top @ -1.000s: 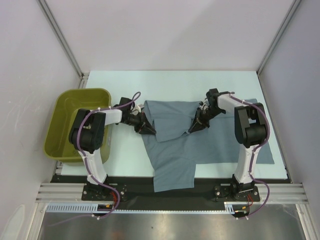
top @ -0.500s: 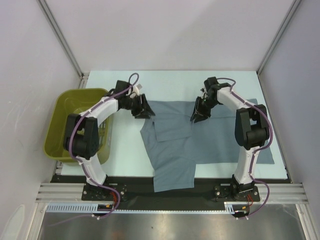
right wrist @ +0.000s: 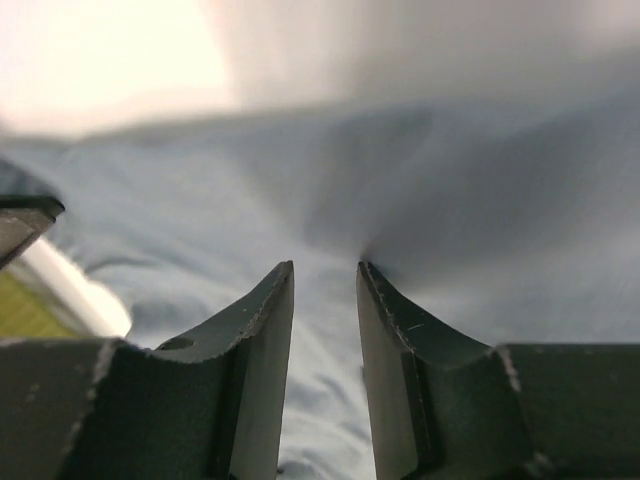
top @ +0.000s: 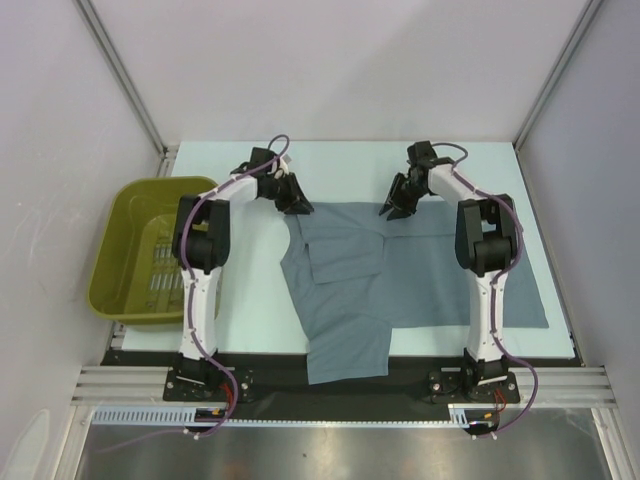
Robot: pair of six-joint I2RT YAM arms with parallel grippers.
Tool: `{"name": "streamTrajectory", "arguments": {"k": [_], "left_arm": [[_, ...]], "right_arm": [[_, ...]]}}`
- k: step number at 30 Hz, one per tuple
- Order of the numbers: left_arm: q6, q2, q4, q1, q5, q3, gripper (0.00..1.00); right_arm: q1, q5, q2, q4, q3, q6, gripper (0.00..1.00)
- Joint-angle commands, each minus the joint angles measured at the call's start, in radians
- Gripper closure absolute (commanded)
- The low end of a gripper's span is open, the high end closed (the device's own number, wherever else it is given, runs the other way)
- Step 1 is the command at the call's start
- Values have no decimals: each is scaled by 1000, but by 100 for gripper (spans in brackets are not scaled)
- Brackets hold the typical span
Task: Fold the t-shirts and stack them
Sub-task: Fold the tshirt
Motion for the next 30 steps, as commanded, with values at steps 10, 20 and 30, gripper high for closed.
{"name": "streamTrajectory", "arguments": {"k": [10,20,30], "left_arm": [[-39,131,-32,39,-18,131,70],[131,-120,-133,-12,-145,184,39],[248,-582,-172,-153,-223,-252,26]], "right_arm": [[-4,173,101,104,107,-27,62],[58,263,-20,-159,244,-115,49],[104,44,-391,-155,-216,-143,39]]}}
